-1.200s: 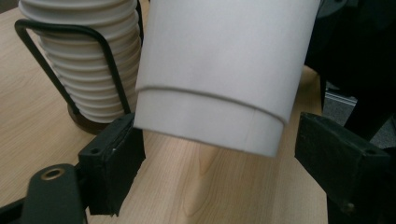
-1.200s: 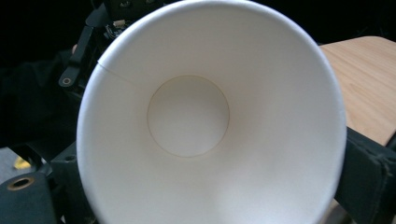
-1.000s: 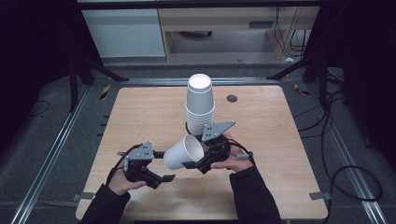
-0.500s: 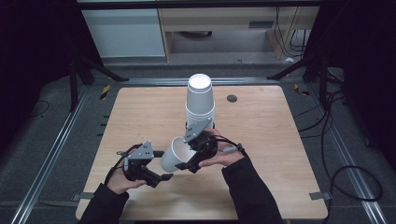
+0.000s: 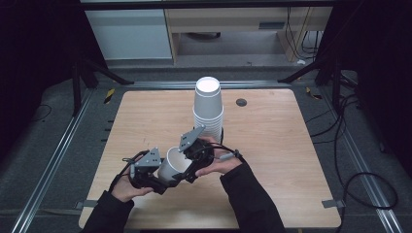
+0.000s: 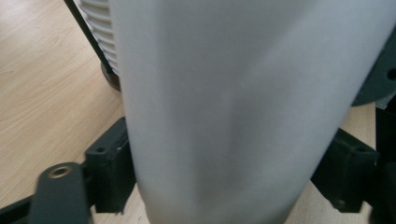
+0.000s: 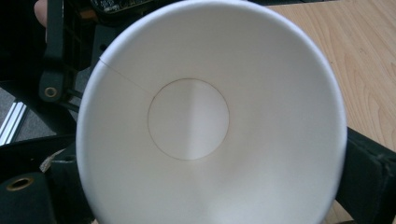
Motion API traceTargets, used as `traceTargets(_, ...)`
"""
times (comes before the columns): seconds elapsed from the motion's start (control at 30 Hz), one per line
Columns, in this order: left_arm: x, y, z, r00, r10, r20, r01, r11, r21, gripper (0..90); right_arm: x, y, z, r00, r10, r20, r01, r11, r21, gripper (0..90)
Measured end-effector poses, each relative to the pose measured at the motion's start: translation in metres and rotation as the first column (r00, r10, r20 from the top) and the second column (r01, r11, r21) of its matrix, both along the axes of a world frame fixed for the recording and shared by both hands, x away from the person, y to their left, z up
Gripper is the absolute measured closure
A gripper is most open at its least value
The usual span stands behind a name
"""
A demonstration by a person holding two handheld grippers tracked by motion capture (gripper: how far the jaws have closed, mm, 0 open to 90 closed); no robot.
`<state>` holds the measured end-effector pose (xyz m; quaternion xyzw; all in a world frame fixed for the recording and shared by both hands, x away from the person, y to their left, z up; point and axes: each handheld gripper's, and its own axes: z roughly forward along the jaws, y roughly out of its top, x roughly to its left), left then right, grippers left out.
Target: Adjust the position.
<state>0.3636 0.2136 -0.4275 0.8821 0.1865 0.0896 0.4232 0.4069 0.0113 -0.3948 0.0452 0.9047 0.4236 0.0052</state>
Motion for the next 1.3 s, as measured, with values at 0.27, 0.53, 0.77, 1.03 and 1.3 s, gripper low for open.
traceTargets(0.27,-0.001,0.0,0.0,0.9999,0.002,0.01,-0.002,1.0,0.009,21.6,0.0,0.0,-0.001,1.0,-0.002,-0.004,0.002,1.0,0.001,6.6)
traceTargets(0.53,0.0,0.002,-0.001,1.0,0.005,0.008,-0.005,0.9999,0.015,21.7,-0.001,-0.006,0.002,0.9999,-0.012,-0.002,0.012,0.9993,0.036,4.4)
traceTargets(0.77,0.003,0.011,0.001,0.9994,0.035,0.008,-0.035,0.9993,-0.015,21.7,-0.002,-0.031,0.018,0.9977,-0.067,0.009,0.066,0.9908,0.119,4.3)
traceTargets(1.03,0.004,0.016,0.005,0.9979,0.063,0.016,-0.061,0.9948,-0.081,21.5,-0.007,-0.061,0.013,0.9852,-0.171,-0.007,0.168,0.9601,0.223,4.4)
traceTargets(1.3,0.001,0.01,0.008,0.9961,0.081,0.035,-0.076,0.9871,-0.141,21.5,-0.014,-0.079,-0.001,0.968,-0.248,-0.038,0.247,0.9189,0.307,4.7)
